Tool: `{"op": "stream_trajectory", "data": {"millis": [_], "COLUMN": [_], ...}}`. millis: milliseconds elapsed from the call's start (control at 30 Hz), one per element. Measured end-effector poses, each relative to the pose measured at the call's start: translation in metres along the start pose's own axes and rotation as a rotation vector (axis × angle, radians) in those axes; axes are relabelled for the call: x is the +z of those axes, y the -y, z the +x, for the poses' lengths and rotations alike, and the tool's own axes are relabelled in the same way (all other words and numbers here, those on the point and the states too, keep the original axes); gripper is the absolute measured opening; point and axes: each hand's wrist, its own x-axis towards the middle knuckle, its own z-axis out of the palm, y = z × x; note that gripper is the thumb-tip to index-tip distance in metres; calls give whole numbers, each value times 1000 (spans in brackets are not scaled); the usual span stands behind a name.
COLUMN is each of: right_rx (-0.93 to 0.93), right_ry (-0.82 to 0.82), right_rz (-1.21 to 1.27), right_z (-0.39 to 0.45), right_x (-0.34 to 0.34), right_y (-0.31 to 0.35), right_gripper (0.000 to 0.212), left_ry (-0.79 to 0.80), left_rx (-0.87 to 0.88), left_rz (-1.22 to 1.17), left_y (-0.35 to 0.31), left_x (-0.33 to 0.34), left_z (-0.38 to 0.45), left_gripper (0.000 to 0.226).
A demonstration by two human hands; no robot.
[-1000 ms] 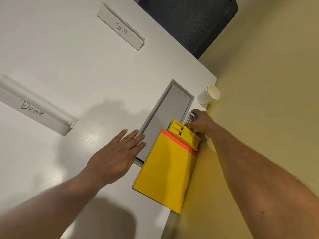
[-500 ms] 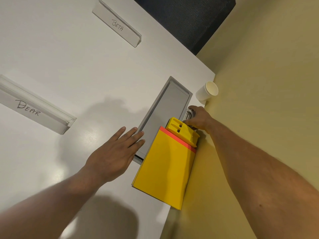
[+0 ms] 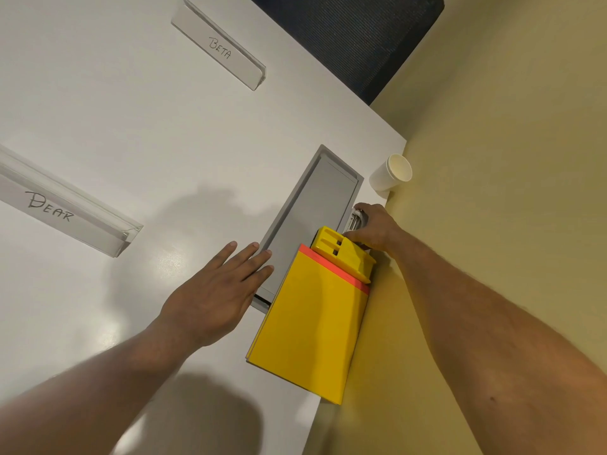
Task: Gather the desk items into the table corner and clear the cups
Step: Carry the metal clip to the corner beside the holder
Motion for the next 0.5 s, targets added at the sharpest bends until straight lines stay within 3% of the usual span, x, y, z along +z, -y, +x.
{"op": "stream_trajectory", "data": {"millis": [367, 433, 500], "right_rx": [21, 14, 22], "right_ry": [44, -60, -283], "right_rz": [155, 203, 274], "right_z": [-11, -20, -34], "right_x": [-9, -11, -9], "right_y": [9, 16, 25], "right_gripper": [98, 85, 67], "left_ry": [-6, 8, 28], "left_rx": [2, 0, -12], "left_rz": [-30, -41, -76], "left_y": [0, 1, 0], "left_x": [-2, -2, -1], "left_z": [-1, -2, -2], "left_gripper": [53, 52, 52]}}
